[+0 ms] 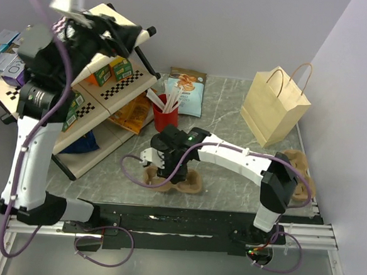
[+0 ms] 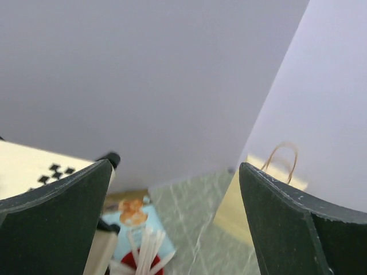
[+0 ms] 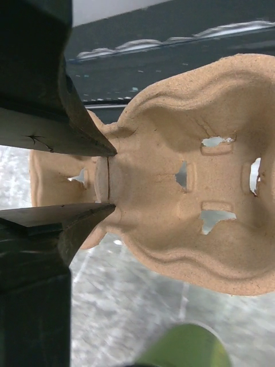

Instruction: Pack the takeout coffee

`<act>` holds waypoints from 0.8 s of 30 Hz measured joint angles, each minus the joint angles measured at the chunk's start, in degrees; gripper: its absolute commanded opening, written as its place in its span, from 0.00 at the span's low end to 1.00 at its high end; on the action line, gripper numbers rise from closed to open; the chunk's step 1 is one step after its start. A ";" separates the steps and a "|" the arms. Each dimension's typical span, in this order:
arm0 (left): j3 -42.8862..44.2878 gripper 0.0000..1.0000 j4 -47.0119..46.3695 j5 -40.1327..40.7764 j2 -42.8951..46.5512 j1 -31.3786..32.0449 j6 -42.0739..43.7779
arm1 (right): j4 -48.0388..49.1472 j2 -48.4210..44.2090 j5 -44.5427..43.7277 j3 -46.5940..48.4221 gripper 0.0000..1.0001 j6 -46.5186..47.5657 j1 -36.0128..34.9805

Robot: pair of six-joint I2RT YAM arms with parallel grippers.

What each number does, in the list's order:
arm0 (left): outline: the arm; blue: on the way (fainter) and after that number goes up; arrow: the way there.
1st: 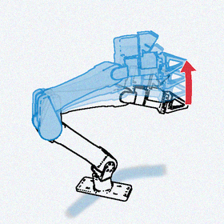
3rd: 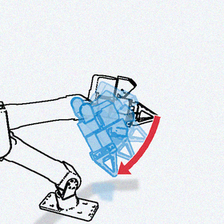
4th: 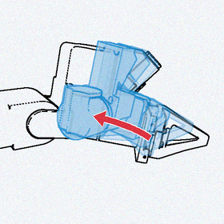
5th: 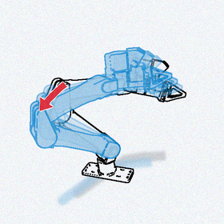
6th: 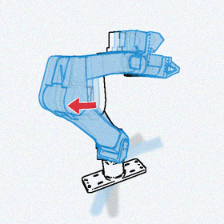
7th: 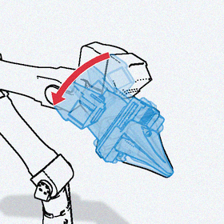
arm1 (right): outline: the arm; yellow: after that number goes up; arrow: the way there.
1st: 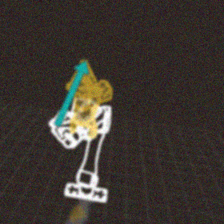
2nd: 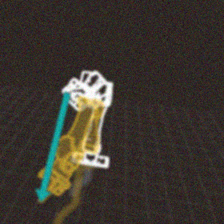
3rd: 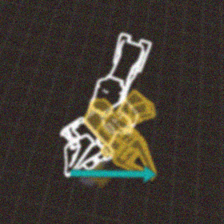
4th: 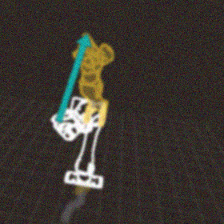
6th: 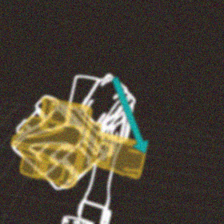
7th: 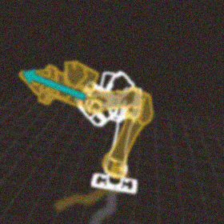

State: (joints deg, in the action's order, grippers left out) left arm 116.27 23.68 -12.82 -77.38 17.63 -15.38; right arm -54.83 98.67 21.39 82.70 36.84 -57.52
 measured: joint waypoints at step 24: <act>-15.67 0.99 -40.65 -8.96 5.73 -28.46 -68.32 | 7.10 3.41 -5.73 1.40 0.68 -8.63 -6.78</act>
State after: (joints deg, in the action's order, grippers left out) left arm 100.60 -16.97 -21.78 -71.66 -10.83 -83.70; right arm -47.72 102.08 15.66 84.09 28.21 -64.29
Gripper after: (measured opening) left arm 0.995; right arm 0.657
